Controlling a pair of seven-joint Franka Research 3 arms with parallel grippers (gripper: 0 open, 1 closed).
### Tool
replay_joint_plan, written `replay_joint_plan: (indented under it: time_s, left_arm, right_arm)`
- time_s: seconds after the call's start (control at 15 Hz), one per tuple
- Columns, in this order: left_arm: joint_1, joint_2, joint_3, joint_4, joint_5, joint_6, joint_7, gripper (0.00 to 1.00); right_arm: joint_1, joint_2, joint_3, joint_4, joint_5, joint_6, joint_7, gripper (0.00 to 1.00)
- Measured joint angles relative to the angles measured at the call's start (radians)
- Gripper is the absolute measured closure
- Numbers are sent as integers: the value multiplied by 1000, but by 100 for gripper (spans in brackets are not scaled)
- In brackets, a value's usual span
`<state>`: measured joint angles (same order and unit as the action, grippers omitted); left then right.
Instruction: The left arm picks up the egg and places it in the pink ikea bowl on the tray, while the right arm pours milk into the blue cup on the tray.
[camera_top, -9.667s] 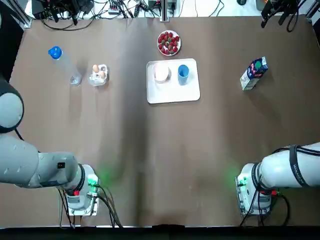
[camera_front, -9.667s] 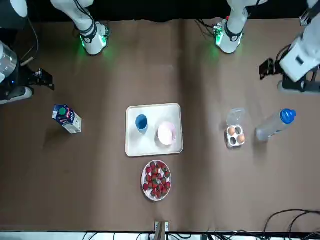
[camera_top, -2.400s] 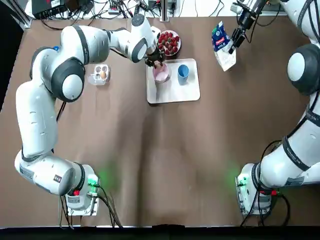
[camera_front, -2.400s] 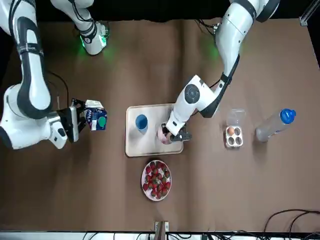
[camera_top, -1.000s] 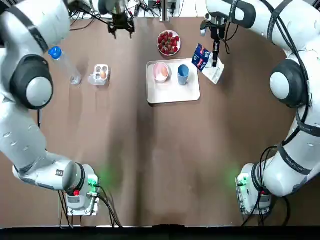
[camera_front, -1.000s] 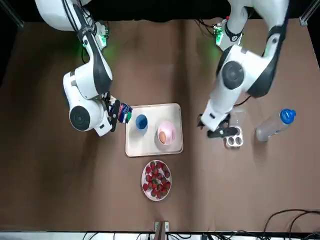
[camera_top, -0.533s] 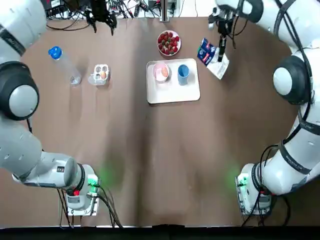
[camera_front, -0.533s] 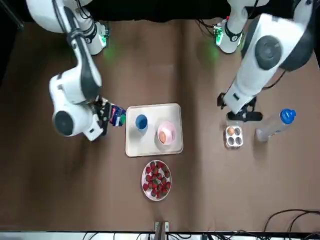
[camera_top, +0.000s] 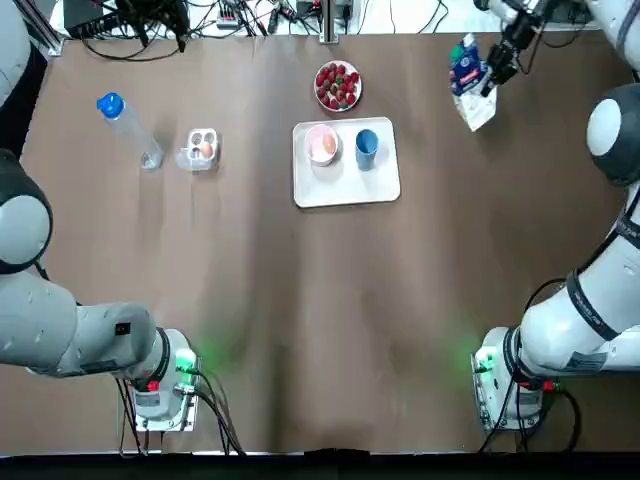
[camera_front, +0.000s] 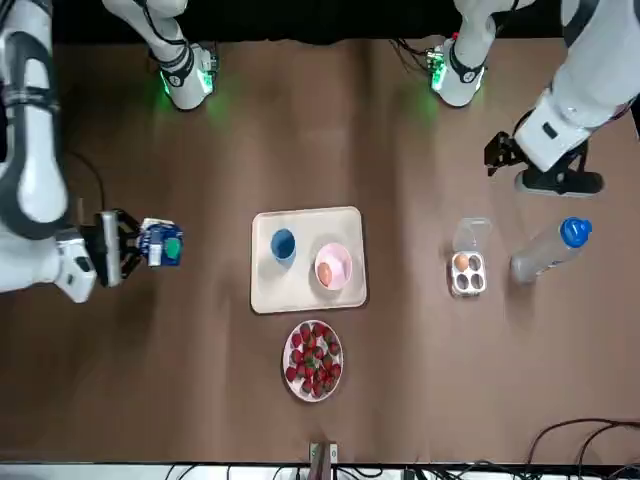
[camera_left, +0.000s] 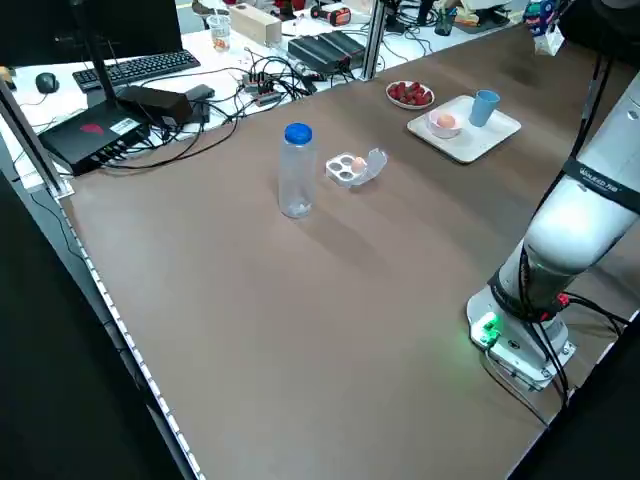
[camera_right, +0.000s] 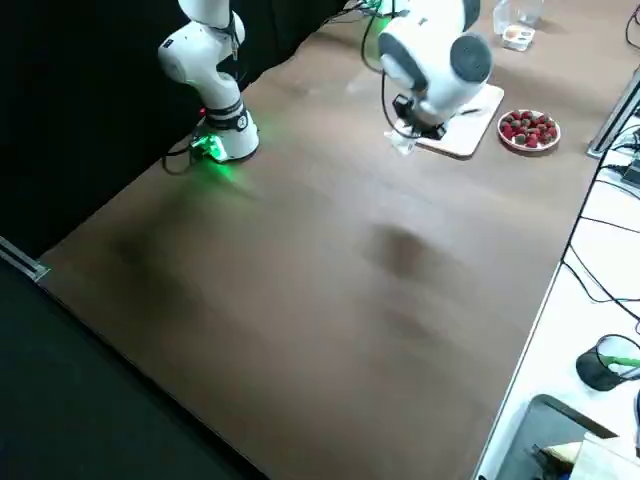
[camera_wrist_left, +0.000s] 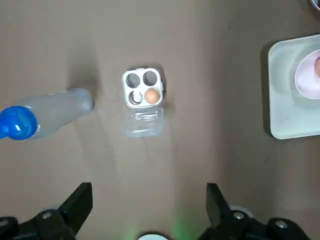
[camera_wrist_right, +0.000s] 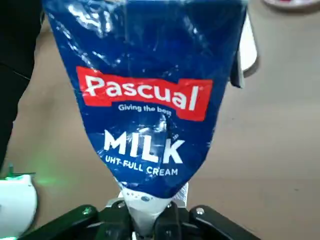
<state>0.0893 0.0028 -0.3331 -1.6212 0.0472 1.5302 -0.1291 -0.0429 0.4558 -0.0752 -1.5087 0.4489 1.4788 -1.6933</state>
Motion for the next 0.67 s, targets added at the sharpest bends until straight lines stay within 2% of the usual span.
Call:
replay_joint_plan:
  time_s: [0.27,0.67]
  left_arm:
    - [42,-2,0,0,-1,-2,41,0]
    - [39,1,9,-2,-3,-3,41,0]
  right_arm:
    - [-158,81,0,-15,148,0,-341,83]
    - [-324,251,1,-19,277,5,-729,83]
